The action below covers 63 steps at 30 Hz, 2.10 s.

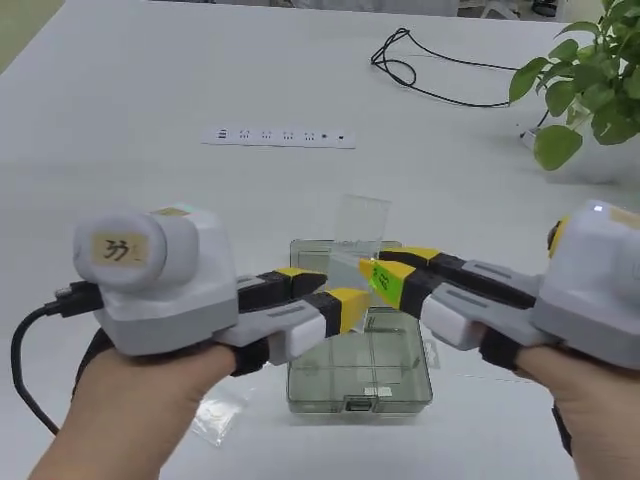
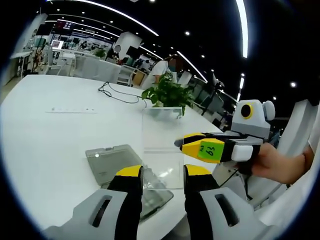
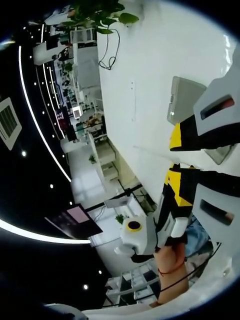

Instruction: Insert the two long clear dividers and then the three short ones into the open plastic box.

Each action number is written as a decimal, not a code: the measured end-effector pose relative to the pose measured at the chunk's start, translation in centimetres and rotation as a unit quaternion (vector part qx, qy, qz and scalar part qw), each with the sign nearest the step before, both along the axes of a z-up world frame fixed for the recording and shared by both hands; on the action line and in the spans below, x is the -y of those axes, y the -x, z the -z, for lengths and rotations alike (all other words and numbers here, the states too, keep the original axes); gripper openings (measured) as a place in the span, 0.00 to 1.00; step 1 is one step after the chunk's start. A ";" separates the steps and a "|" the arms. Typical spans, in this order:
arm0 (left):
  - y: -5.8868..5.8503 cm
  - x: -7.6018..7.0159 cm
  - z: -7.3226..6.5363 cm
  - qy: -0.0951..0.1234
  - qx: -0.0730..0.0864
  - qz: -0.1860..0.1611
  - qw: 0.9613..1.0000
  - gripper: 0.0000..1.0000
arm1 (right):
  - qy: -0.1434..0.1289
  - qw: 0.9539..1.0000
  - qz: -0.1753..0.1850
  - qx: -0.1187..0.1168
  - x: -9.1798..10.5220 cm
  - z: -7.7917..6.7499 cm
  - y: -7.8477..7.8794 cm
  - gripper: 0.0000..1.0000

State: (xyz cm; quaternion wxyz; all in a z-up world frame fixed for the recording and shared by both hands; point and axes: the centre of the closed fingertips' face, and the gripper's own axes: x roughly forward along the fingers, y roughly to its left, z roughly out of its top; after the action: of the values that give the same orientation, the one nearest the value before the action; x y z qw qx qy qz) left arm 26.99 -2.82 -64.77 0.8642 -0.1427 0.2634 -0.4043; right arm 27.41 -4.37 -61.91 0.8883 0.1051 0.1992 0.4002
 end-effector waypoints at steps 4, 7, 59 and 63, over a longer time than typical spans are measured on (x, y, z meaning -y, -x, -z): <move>-0.1 -0.2 0.0 -0.010 0.007 0.000 1.000 0.30 | -0.003 1.000 0.005 -0.012 0.0 0.3 -0.1 0.13; -0.2 -0.3 0.1 -0.022 0.015 0.000 1.000 0.30 | -0.004 1.000 0.004 -0.016 -0.4 0.4 0.0 0.11; 1.8 -4.5 3.6 -0.106 0.110 0.091 0.984 0.80 | 0.061 0.984 0.078 -0.152 3.8 3.9 -2.4 0.06; 2.2 -4.8 4.6 -0.115 0.110 0.104 0.982 0.88 | 0.086 0.976 0.087 -0.180 4.2 5.1 -2.7 0.06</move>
State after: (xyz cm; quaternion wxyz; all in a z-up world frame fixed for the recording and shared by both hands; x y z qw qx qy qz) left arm 24.82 1.98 -69.33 0.8518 0.0306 0.2248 -0.4722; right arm 30.08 -8.62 -67.05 0.8750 0.1154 0.3793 0.2778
